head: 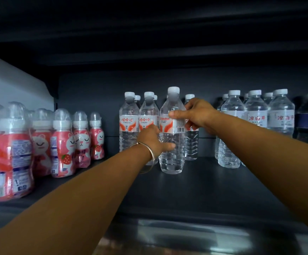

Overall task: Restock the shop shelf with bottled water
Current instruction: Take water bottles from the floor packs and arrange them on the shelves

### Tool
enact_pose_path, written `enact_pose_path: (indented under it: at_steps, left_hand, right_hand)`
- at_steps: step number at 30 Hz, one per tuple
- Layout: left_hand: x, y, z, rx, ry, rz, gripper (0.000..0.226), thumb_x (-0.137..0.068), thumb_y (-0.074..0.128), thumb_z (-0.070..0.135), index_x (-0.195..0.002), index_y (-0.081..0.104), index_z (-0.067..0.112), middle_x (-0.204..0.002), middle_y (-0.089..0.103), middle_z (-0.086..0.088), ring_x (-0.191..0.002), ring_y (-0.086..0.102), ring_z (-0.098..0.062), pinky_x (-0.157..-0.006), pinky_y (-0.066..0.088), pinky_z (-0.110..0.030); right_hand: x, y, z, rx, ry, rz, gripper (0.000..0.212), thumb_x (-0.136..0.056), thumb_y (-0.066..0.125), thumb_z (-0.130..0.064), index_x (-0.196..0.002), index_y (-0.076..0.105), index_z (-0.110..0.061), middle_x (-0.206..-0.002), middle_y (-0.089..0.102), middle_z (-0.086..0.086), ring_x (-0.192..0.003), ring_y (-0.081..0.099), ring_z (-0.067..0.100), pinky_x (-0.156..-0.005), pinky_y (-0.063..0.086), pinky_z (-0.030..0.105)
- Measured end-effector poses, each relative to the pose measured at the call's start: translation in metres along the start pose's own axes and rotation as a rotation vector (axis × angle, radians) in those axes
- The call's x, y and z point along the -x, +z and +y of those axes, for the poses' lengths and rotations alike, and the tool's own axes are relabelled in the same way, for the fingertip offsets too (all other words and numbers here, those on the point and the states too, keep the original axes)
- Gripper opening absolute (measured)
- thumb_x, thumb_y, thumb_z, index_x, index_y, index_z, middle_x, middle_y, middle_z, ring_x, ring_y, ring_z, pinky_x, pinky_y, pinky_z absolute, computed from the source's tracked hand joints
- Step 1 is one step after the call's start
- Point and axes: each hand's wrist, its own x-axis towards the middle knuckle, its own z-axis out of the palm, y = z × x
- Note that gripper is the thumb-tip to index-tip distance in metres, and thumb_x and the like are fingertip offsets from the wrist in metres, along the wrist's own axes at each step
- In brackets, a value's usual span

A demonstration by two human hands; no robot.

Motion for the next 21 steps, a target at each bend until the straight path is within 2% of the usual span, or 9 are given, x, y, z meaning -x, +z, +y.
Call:
enact_pose_path:
  at_steps: [4,8,10,13,15,17,19,21]
  left_hand:
    - [-0.003,0.002,0.004,-0.019,-0.018,0.000,0.049,-0.079,0.073,0.021,-0.120,0.053,0.002,-0.117,0.060,-0.013,-0.111,0.056,-0.029,-0.099,0.045,-0.040]
    - [-0.011,0.004,0.003,-0.072,-0.025,-0.008,0.034,-0.084,0.066,0.011,-0.114,0.058,-0.001,-0.115,0.062,-0.017,-0.109,0.058,-0.031,-0.098,0.046,-0.039]
    - [-0.016,0.007,0.001,-0.052,-0.032,-0.081,0.038,-0.085,0.064,0.013,-0.120,0.055,0.002,-0.120,0.061,-0.014,-0.112,0.056,-0.030,-0.100,0.044,-0.038]
    - [-0.015,0.010,0.001,0.044,-0.045,-0.182,0.052,-0.079,0.072,0.027,-0.124,0.052,0.013,-0.118,0.056,0.003,-0.108,0.052,-0.017,-0.094,0.040,-0.027]
    - [-0.016,0.014,0.000,0.069,-0.009,-0.138,0.065,-0.072,0.078,0.031,-0.127,0.048,0.013,-0.123,0.057,0.002,-0.110,0.054,-0.018,-0.097,0.043,-0.031]
    - [-0.016,0.015,-0.001,0.077,-0.017,-0.040,0.073,-0.069,0.081,0.026,-0.127,0.041,0.010,-0.123,0.056,-0.003,-0.114,0.053,-0.023,-0.098,0.043,-0.034]
    - [-0.017,0.016,0.000,0.033,-0.022,-0.004,0.067,-0.073,0.078,0.021,-0.125,0.040,0.006,-0.124,0.054,-0.008,-0.116,0.052,-0.026,-0.095,0.042,-0.032]
    - [-0.018,0.015,0.002,-0.035,-0.016,-0.021,0.058,-0.078,0.074,0.021,-0.126,0.044,0.006,-0.128,0.051,-0.011,-0.119,0.049,-0.028,-0.100,0.042,-0.034]
  right_hand:
    - [-0.001,-0.002,0.002,-0.029,-0.001,-0.025,0.039,-0.079,0.070,-0.044,-0.084,0.052,-0.010,-0.075,0.062,0.013,-0.059,0.056,0.018,-0.056,0.047,0.026]
    - [-0.006,-0.003,0.007,-0.122,0.034,-0.052,0.035,-0.092,0.056,-0.037,-0.107,0.059,-0.005,-0.079,0.061,0.008,-0.054,0.052,0.014,-0.050,0.043,0.023]
    - [-0.007,-0.003,0.010,-0.138,0.050,-0.049,0.032,-0.093,0.055,-0.031,-0.111,0.061,-0.006,-0.078,0.063,0.006,-0.054,0.054,0.013,-0.049,0.044,0.021]
    - [-0.009,-0.004,0.010,-0.195,0.070,-0.071,0.031,-0.092,0.058,-0.028,-0.113,0.058,-0.005,-0.076,0.064,0.006,-0.054,0.059,0.013,-0.052,0.046,0.024]
    - [-0.010,-0.003,0.009,-0.211,0.072,-0.080,0.035,-0.091,0.060,-0.027,-0.115,0.054,-0.003,-0.076,0.064,0.007,-0.053,0.058,0.014,-0.052,0.046,0.024]
    - [-0.009,-0.002,0.008,-0.206,0.068,-0.088,0.037,-0.089,0.063,-0.029,-0.114,0.056,-0.002,-0.075,0.063,0.007,-0.053,0.056,0.013,-0.053,0.045,0.025]
    - [-0.008,-0.002,0.009,-0.176,0.064,-0.082,0.035,-0.087,0.065,-0.030,-0.109,0.060,-0.002,-0.075,0.062,0.006,-0.054,0.053,0.012,-0.055,0.045,0.024]
    - [-0.008,-0.003,0.010,-0.169,0.063,-0.055,0.033,-0.085,0.068,-0.028,-0.105,0.058,-0.003,-0.082,0.065,0.011,-0.055,0.053,0.013,-0.052,0.046,0.022]
